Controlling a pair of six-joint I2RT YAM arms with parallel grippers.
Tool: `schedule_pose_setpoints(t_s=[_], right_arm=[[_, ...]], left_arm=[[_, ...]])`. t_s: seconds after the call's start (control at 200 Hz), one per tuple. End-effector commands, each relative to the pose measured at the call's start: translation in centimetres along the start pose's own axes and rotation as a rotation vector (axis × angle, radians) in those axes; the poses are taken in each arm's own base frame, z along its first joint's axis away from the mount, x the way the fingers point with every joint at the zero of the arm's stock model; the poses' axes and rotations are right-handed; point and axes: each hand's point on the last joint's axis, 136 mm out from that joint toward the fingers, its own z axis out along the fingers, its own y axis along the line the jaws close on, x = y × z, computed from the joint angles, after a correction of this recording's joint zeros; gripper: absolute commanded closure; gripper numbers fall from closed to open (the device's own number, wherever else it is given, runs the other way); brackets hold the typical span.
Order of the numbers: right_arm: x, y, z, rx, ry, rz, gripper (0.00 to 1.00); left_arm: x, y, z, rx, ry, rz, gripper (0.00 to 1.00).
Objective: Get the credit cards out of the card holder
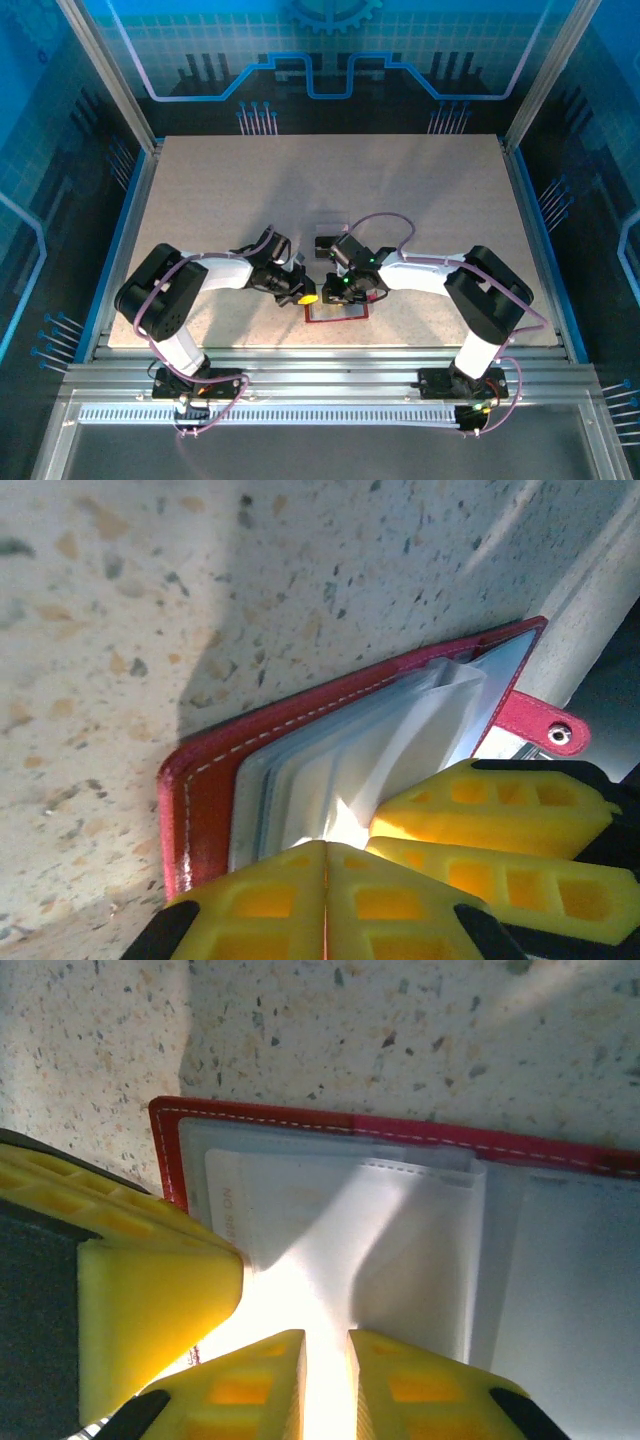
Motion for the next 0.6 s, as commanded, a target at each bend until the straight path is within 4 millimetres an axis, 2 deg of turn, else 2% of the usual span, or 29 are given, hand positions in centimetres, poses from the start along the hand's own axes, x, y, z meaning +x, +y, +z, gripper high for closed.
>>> schedule_pose_setpoints(t_s=[0.0,0.355,0.595], right_arm=[[-0.1,-0.8,-0.8,0.031,-0.016,0.024,0.82],[-0.2,-0.8,-1.6,0.041,-0.032,0.022,0.82],[-0.1,-1.4,-1.9,0.084,-0.026,0.010,0.82]], left_arm=[[0.7,1.5,0.2,-0.045,0.013,-0.012,0.94],[0.8,2.4,0.2,-0.074,0.009,-0.013,0.96],[0.8,2.3,0.2,-0.072,0.008,-0.009,0.97]])
